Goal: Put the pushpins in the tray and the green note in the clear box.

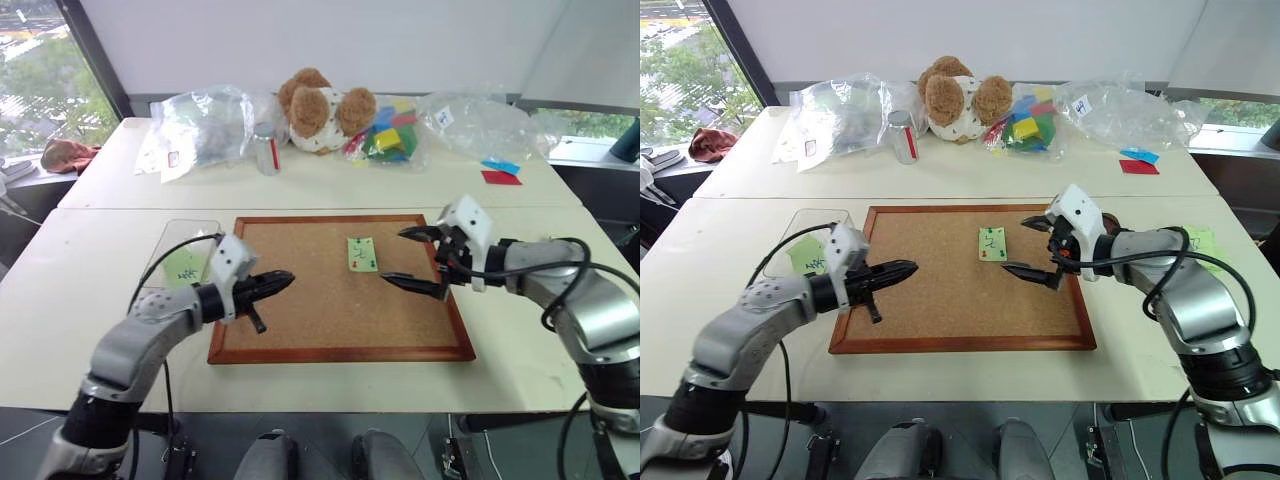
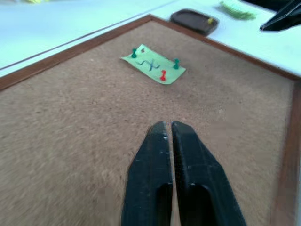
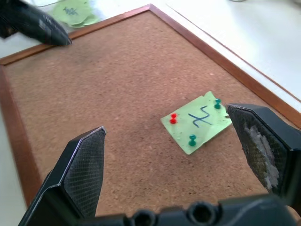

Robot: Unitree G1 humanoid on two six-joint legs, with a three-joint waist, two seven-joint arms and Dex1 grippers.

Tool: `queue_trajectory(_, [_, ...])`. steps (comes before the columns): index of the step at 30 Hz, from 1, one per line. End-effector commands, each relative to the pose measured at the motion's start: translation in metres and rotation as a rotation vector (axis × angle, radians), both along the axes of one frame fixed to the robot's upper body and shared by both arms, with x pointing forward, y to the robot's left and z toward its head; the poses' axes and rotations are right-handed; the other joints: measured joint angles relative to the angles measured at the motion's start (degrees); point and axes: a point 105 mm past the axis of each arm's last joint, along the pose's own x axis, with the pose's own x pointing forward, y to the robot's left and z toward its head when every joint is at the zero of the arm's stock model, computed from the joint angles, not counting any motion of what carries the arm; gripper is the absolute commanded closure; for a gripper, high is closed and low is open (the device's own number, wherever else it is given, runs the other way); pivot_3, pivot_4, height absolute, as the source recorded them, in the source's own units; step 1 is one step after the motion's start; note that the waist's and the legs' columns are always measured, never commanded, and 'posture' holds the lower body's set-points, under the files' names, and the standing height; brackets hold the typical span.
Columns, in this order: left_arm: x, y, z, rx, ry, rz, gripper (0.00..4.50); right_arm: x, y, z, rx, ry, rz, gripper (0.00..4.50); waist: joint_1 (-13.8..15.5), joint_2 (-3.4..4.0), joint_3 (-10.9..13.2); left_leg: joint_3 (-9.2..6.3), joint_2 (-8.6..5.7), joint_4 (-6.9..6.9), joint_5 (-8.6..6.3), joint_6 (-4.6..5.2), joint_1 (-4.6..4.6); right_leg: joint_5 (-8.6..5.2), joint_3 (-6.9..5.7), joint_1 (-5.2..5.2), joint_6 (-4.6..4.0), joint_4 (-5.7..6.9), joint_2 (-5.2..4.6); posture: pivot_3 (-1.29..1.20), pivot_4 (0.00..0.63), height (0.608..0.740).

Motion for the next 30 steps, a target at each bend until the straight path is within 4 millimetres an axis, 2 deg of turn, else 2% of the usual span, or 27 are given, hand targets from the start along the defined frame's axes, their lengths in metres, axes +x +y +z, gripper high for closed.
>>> queue_trajectory(1, [0.007, -0.008, -0.008, 0.019, -0.028, 0.012, 4.43, 0.02, 0.004, 0.002, 0.005, -0.016, -0.107, 0.0, -0.02, 0.0, 0.0, 0.0, 0.0, 0.0, 0.01, -0.02, -0.01, 0.0, 0.0, -0.03, 0.0, 0.01, 0.0, 0.0, 0.15, 0.74])
queue_trajectory(4, [0.011, -0.012, -0.019, 0.034, -0.018, 0.023, 4.43, 0.036, 0.012, -0.002, 0.039, 0.01, -0.175, 0.0, -0.02, 0.0, 0.0, 0.0, 0.0, -0.01, 0.2, -0.34, -0.02, 0.0, 0.0, -0.06, 0.0, 0.03, 0.03, 0.0, 0.15, 0.74])
queue_trajectory(10, [0.016, -0.008, -0.039, 0.075, 0.008, 0.059, 4.43, 0.069, 0.025, -0.014, 0.062, 0.037, -0.275, 0.0, 0.0, -0.01, -0.01, 0.01, 0.0, 0.0, 0.22, -0.39, -0.05, 0.0, 0.0, -0.09, 0.0, 0.05, 0.04, 0.0, 0.15, 0.74])
queue_trajectory(14, [0.016, -0.007, -0.042, 0.07, 0.013, 0.077, 4.5, 0.084, 0.035, -0.021, 0.074, 0.05, -0.296, 1.28, 0.01, 0.0, -0.02, 0.01, -0.01, 0.02, 0.23, -0.39, -0.05, 0.0, 0.0, -0.08, 0.0, 0.06, 0.04, 0.0, 0.15, 0.74])
queue_trajectory(20, [0.016, -0.004, -0.042, 0.068, 0.013, 0.098, 4.5, 0.092, 0.041, -0.027, 0.082, 0.057, -0.299, 1.28, -0.09, 0.02, -0.03, 0.02, -0.02, 0.02, 0.23, -0.39, -0.04, 0.01, 0.0, -0.09, 0.01, 0.09, 0.04, 0.0, 0.15, 0.74])
queue_trajectory(29, [0.013, -0.004, -0.043, 0.068, 0.015, 0.106, 4.5, 0.092, 0.04, -0.035, 0.067, 0.07, -0.289, 1.28, -0.92, 0.02, -0.03, 0.01, -0.02, 0.02, 0.23, -0.39, -0.04, 0.01, 0.0, -0.09, 0.01, 0.12, 0.04, 0.0, 0.15, 0.74])
queue_trajectory(30, [0.013, -0.004, -0.043, 0.067, 0.017, 0.106, 4.5, 0.092, 0.04, -0.036, 0.064, 0.071, -0.288, 1.55, -0.97, 0.02, -0.03, 0.01, -0.02, 0.02, 0.22, -0.39, -0.03, 0.01, 0.0, -0.09, 0.01, 0.14, 0.04, 0.0, 0.15, 0.74])
